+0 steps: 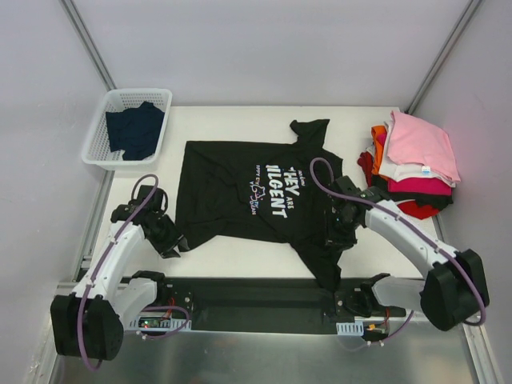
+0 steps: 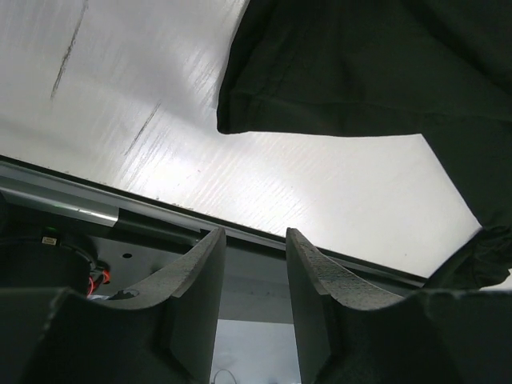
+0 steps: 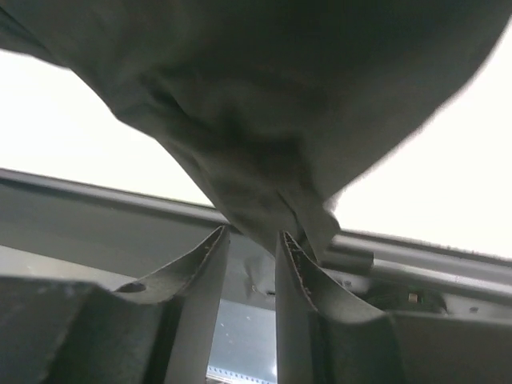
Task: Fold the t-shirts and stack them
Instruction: Flatten out the tshirt
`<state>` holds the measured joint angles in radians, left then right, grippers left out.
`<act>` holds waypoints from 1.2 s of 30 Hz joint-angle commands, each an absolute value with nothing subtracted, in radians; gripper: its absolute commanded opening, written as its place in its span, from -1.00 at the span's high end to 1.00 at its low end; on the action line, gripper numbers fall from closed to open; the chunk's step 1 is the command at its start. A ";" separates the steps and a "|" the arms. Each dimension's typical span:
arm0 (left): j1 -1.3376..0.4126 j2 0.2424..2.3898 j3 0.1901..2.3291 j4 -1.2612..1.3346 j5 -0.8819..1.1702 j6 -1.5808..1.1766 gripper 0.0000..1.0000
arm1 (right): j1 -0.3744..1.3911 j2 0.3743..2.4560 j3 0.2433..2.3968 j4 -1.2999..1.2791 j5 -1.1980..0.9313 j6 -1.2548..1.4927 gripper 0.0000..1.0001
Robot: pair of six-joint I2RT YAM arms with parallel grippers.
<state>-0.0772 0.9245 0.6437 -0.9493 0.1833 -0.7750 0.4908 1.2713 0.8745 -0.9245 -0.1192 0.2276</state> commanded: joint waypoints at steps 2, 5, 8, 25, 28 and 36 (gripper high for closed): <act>-0.072 1.031 0.690 -0.899 0.193 -0.766 0.28 | 0.497 1.077 0.783 -1.020 -0.156 0.284 0.28; -0.072 1.089 0.729 -0.864 0.207 -0.761 0.27 | 0.497 1.013 0.762 -1.054 -0.169 0.304 0.27; -0.072 1.158 0.770 -0.842 0.213 -0.747 0.27 | 0.497 0.980 0.733 -1.071 -0.170 0.308 0.26; -0.072 1.272 0.836 -0.834 0.249 -0.701 0.27 | 0.500 1.009 0.549 -0.813 -0.193 0.380 0.43; -0.072 1.278 0.839 -0.836 0.247 -0.687 0.26 | 0.505 1.057 0.540 -0.766 -0.190 0.383 0.51; -0.072 1.295 0.864 -0.834 0.250 -0.663 0.26 | 0.523 1.127 0.580 -0.726 -0.164 0.385 0.40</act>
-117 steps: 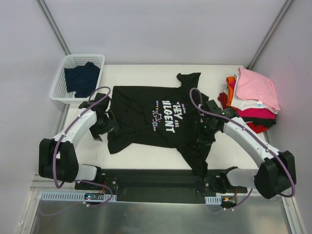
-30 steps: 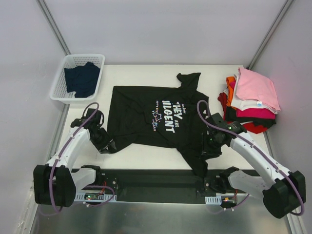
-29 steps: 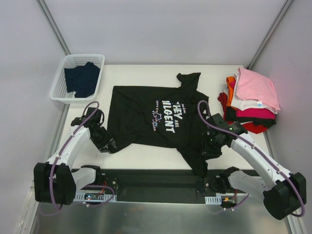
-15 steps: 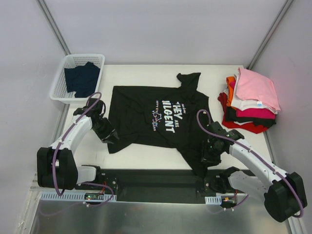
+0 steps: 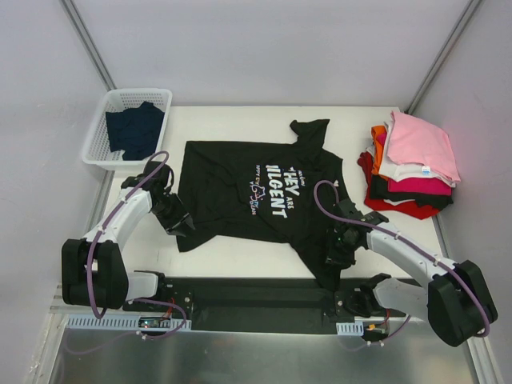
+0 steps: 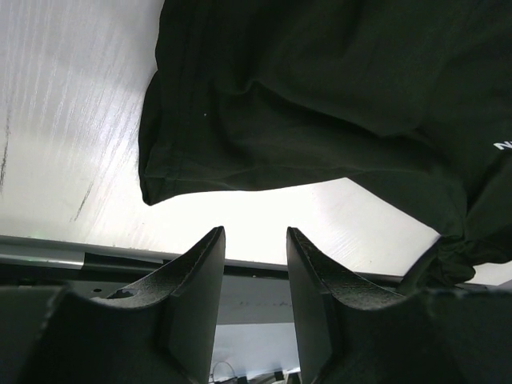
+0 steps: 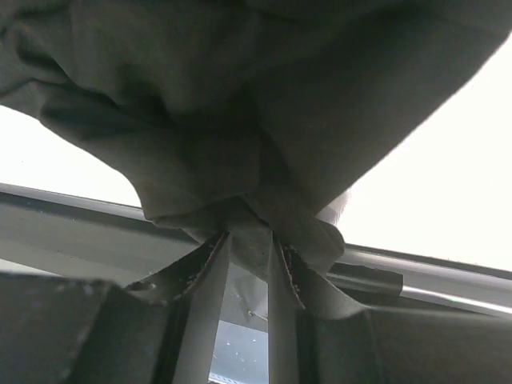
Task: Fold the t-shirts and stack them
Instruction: Flatten out the tshirt
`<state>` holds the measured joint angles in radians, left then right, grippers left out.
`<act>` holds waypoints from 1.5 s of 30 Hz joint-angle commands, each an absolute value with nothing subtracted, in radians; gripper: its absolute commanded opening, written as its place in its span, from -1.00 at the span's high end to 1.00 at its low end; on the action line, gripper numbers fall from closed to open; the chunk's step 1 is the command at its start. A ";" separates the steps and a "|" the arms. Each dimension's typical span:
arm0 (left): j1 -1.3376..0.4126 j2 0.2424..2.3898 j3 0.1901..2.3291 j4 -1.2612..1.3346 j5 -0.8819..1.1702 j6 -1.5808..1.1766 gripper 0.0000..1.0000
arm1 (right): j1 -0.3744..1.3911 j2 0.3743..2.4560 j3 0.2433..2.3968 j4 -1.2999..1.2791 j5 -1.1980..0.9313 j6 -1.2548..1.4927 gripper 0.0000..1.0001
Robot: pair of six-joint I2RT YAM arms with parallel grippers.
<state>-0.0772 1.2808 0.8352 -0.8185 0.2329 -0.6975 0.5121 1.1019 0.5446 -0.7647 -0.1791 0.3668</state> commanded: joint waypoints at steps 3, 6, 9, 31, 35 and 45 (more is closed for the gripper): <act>-0.072 1.293 0.873 -0.836 0.261 -0.653 0.25 | 0.529 1.160 0.598 -0.724 -0.153 0.383 0.37; -0.072 1.278 0.868 -0.836 0.265 -0.644 0.25 | 0.529 1.134 0.633 -0.778 -0.106 0.382 0.35; -0.072 1.275 0.853 -0.838 0.271 -0.637 0.24 | 0.531 1.102 0.667 -0.822 -0.078 0.394 0.33; -0.072 1.313 0.859 -0.835 0.282 -0.597 0.24 | 0.543 1.261 0.632 -0.695 -0.118 0.425 0.75; -0.072 1.351 0.882 -0.836 0.284 -0.589 0.24 | 0.566 1.279 0.672 -0.704 -0.123 0.433 0.98; -0.072 1.422 0.936 -0.808 0.314 -0.595 0.24 | 0.669 1.158 0.856 -0.990 -0.152 0.497 0.99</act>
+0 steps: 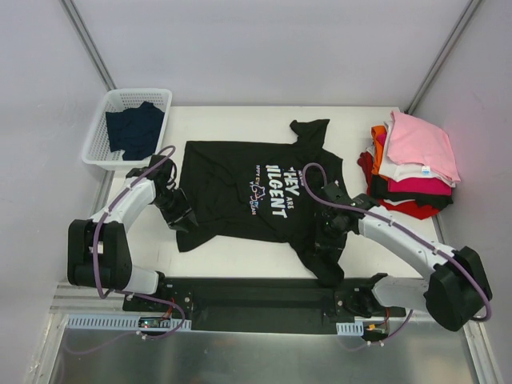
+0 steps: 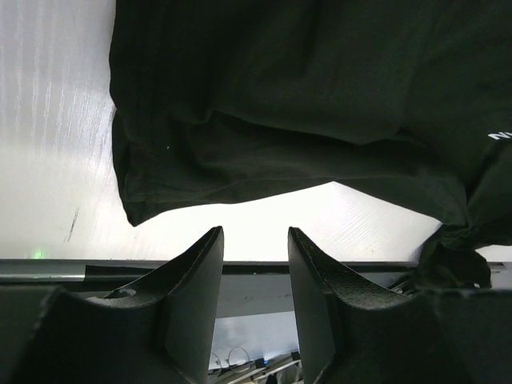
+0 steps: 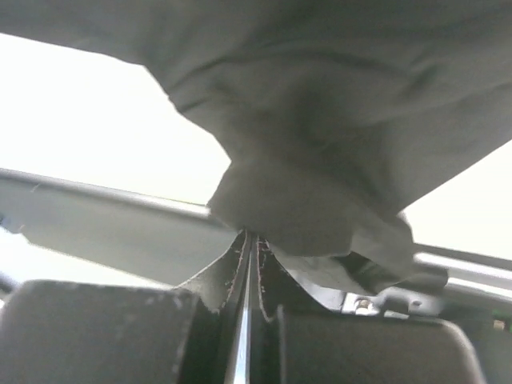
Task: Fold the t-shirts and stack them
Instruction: Flatten out the tshirt
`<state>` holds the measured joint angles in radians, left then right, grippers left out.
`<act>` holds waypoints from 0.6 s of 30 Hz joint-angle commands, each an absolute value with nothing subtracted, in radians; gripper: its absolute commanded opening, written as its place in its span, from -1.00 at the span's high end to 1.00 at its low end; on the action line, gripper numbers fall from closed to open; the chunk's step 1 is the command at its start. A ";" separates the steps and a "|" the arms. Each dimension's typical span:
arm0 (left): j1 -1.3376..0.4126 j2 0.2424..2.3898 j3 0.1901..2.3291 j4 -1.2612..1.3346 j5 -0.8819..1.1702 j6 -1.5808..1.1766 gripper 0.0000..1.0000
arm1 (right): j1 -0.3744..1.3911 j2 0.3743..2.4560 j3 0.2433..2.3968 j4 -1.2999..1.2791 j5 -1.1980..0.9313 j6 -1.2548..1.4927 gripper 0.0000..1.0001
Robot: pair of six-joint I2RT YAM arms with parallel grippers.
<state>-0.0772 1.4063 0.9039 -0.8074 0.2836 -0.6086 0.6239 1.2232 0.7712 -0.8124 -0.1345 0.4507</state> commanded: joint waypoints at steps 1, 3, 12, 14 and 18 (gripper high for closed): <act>-0.072 1.425 0.939 -0.805 0.319 -0.597 0.24 | 0.690 1.140 0.862 -1.017 -0.150 0.502 0.98; -0.072 1.431 0.942 -0.799 0.325 -0.600 0.24 | 0.712 1.112 0.871 -1.080 -0.146 0.528 0.98; -0.072 1.430 0.945 -0.801 0.324 -0.597 0.24 | 0.799 0.956 0.818 -1.255 -0.190 0.601 0.98; -0.072 1.431 0.946 -0.801 0.324 -0.600 0.24 | 0.825 0.930 0.801 -1.282 -0.202 0.633 0.99; -0.074 1.436 0.948 -0.799 0.316 -0.610 0.24 | 0.865 0.867 0.736 -1.266 -0.219 0.695 0.98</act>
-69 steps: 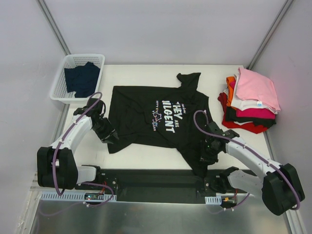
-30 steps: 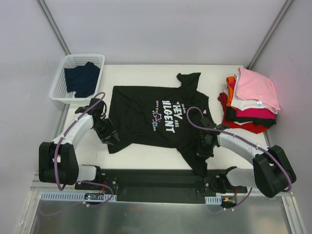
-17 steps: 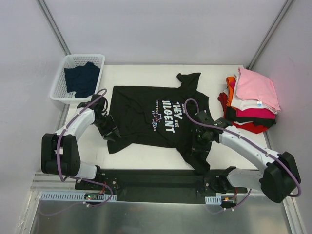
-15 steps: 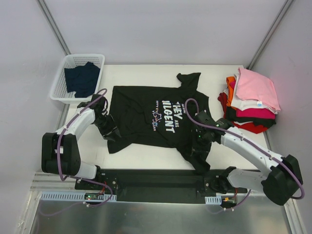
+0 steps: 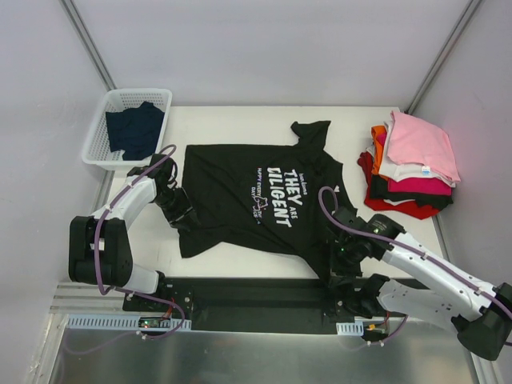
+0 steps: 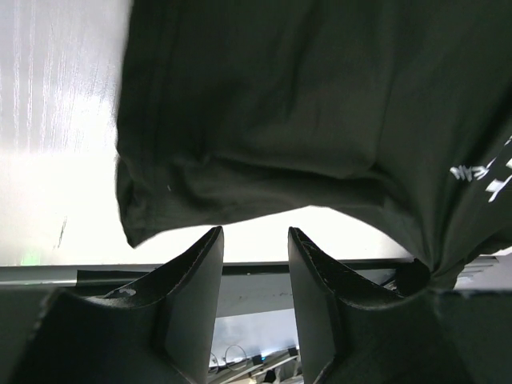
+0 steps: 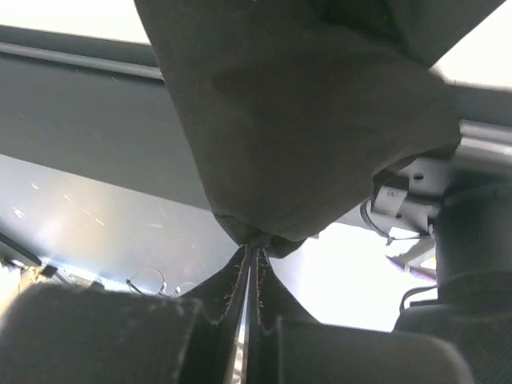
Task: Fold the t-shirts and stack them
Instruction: Flatten out the tshirt
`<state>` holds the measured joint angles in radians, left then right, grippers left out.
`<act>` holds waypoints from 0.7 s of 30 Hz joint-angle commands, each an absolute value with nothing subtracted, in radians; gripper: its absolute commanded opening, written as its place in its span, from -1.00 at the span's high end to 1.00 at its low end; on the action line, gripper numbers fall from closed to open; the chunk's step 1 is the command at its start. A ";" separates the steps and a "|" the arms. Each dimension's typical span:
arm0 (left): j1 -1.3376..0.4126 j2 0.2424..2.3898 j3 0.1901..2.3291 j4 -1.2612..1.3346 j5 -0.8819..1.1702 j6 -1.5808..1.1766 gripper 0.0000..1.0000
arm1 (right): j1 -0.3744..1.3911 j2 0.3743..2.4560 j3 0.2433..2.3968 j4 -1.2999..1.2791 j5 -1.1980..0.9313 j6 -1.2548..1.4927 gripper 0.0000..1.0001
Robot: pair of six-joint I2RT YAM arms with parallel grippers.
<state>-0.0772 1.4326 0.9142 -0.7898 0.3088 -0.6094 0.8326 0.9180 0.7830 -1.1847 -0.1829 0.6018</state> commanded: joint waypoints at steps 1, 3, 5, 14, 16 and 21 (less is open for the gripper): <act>-0.074 1.437 0.945 -0.799 0.314 -0.611 0.24 | 0.876 0.864 0.710 -1.256 -0.218 0.702 0.98; -0.074 1.442 0.942 -0.798 0.314 -0.612 0.25 | 0.888 0.864 0.683 -1.221 -0.222 0.721 0.98; -0.074 1.439 0.939 -0.798 0.314 -0.612 0.25 | 0.913 0.880 0.652 -1.181 -0.224 0.733 0.97; -0.074 1.437 0.937 -0.799 0.321 -0.614 0.25 | 0.985 1.017 0.678 -1.103 -0.215 0.698 0.33; -0.074 1.437 0.936 -0.798 0.322 -0.617 0.24 | 0.976 1.043 0.770 -1.141 -0.147 0.649 0.29; -0.087 1.422 0.911 -0.784 0.328 -0.632 0.25 | 0.916 1.181 0.893 -1.138 -0.107 0.560 0.27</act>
<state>-0.0780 1.4361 0.9142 -0.7891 0.3103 -0.6144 0.9573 1.0992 0.8070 -1.1229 -0.1688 0.6456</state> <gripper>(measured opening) 0.377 0.368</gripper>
